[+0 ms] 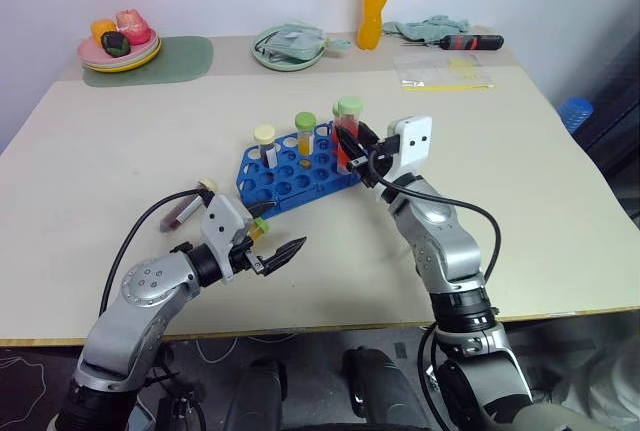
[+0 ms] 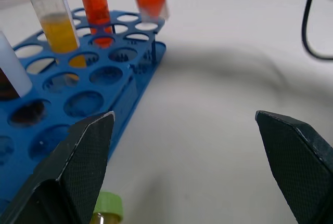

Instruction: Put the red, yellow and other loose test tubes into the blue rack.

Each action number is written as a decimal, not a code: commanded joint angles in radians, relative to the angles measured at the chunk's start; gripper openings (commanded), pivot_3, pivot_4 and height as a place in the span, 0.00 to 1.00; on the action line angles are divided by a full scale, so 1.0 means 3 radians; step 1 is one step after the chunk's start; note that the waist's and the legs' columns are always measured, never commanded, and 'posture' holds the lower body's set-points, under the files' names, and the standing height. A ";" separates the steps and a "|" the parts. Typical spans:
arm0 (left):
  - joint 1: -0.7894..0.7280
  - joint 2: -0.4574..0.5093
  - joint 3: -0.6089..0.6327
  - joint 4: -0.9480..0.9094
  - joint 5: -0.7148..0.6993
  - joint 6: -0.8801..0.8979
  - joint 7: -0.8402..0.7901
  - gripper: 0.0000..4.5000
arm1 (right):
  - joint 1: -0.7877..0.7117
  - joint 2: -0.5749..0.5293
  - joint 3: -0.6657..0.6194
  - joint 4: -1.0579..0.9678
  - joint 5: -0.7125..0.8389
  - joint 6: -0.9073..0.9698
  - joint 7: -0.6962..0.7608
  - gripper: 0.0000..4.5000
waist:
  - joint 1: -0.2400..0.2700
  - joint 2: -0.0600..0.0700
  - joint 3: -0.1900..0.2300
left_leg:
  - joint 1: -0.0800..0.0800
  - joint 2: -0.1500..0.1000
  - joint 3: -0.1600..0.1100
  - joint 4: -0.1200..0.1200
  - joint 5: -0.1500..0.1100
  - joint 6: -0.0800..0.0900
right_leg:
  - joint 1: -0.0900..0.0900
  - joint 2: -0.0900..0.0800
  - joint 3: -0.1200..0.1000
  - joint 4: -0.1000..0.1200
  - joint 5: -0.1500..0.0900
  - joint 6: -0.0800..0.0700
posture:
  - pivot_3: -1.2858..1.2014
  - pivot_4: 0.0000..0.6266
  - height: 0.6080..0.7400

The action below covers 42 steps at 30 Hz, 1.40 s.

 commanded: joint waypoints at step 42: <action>-0.1125 0.1412 0.0431 -0.0464 -0.1067 0.2920 0.0375 1.00 | -0.0177 -0.0796 0.0004 -0.0272 0.0204 -0.0362 0.1085 0.99 | -0.0005 0.0000 0.0001 | 0.0003 -0.0001 -0.0002 0.0002 0.0000 0.0000 | -0.0003 0.0001 0.0002 0.0010 -0.0001 0.0000 | 0.52 0.24 1.00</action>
